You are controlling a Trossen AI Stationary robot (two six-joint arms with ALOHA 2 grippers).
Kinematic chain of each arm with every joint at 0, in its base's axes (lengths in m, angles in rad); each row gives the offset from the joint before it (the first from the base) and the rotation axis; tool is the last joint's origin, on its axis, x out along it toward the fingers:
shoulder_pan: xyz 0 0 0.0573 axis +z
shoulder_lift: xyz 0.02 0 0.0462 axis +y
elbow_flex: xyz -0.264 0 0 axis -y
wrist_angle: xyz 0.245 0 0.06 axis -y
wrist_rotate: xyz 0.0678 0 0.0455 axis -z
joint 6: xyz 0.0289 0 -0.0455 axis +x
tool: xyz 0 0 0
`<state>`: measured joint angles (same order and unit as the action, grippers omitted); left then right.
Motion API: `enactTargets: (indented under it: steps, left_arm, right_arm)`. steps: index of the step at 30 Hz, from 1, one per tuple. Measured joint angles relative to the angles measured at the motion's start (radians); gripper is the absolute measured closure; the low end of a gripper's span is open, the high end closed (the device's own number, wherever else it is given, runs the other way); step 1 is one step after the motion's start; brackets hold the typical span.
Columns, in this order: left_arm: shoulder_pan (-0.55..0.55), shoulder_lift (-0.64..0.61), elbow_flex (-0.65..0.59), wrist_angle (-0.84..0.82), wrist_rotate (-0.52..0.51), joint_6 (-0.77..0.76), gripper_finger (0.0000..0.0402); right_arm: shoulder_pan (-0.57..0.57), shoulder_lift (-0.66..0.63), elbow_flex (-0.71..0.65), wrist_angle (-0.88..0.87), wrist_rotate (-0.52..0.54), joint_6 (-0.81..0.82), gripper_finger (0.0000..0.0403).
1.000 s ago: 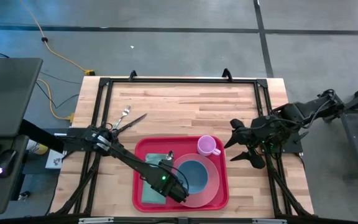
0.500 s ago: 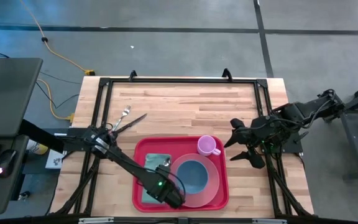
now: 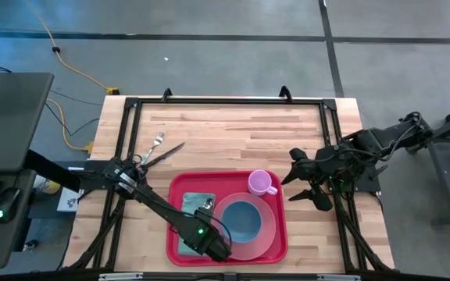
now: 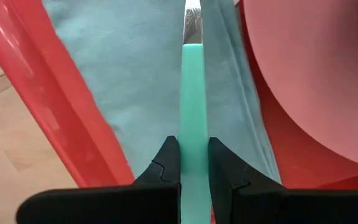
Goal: Set up tray
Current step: Put the blue spoon on top of the light blue table napkin, then put the black table knife on top of the light blue table napkin to the left side of the blue spoon
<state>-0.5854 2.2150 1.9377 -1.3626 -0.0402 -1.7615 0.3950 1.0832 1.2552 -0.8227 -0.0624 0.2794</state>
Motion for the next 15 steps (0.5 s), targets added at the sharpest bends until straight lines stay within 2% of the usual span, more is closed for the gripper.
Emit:
enactTargets:
  steps: [2, 9, 15]
  left_arm:
    - [0.0, 0.0, 0.0, -0.009, 0.0, 0.0, 0.0327]
    - [0.0, 0.0, 0.0, 0.022, -0.024, 0.018, 0.023]
    - [0.0, 0.0, 0.0, 0.049, -0.046, 0.029, 0.0217]
  right_arm:
    - [0.0, 0.0, 0.0, 0.0, 0.0, 0.0, 0.0166]
    - [0.0, 0.0, 0.0, 0.0, 0.0, 0.0, 0.0166]
    - [0.0, 0.0, 0.0, 0.0, 0.0, 0.0, 0.0166]
